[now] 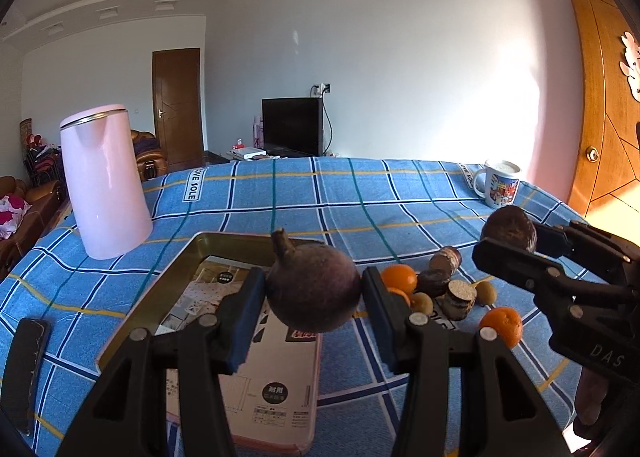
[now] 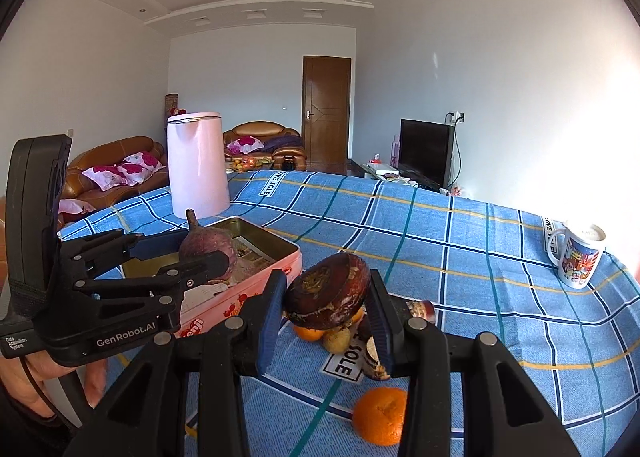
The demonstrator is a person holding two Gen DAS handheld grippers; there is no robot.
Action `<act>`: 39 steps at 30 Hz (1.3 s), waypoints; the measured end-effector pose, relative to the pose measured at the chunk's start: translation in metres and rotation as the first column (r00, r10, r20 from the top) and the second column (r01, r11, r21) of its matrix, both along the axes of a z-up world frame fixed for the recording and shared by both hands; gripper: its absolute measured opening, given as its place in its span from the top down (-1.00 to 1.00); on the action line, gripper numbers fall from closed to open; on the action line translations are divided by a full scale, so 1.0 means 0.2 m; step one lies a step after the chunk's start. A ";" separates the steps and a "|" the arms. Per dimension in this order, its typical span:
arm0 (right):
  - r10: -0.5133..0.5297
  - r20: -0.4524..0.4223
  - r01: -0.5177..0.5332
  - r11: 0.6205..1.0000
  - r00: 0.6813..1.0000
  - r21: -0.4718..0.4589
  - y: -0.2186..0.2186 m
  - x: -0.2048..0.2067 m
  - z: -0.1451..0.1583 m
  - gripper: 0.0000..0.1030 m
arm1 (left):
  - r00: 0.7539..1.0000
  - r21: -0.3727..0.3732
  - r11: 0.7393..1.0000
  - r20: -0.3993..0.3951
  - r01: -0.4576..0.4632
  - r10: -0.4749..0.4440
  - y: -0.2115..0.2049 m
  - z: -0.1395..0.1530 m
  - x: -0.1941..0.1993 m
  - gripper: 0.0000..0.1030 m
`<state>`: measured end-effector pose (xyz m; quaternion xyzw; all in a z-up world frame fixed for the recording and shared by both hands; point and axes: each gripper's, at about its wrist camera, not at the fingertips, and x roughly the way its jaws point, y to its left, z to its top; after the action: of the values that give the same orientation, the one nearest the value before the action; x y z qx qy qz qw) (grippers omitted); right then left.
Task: Organize fruits
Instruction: 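Carry the purple fruit with the left tool while the right tool carries the brown fruit to the tin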
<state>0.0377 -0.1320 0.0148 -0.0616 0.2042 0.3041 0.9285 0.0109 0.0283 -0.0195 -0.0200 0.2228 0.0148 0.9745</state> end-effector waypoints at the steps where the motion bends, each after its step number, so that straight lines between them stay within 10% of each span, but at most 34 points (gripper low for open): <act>1: 0.008 0.000 -0.008 1.000 1.000 -0.003 0.02 0.01 0.00 0.19 | 1.000 -0.002 1.000 -0.001 -0.007 0.007 0.02 0.00 0.00 0.00; 39: 0.201 -0.179 -0.219 0.972 0.963 -0.089 0.69 0.23 -0.21 0.19 | 0.971 0.043 0.983 -0.155 -0.180 0.185 0.44 -0.11 0.13 0.00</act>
<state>0.0847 0.0066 -0.0270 -0.1070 0.2906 0.3935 0.8656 0.0369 0.1157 -0.0422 -0.0254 0.2964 0.1090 0.9485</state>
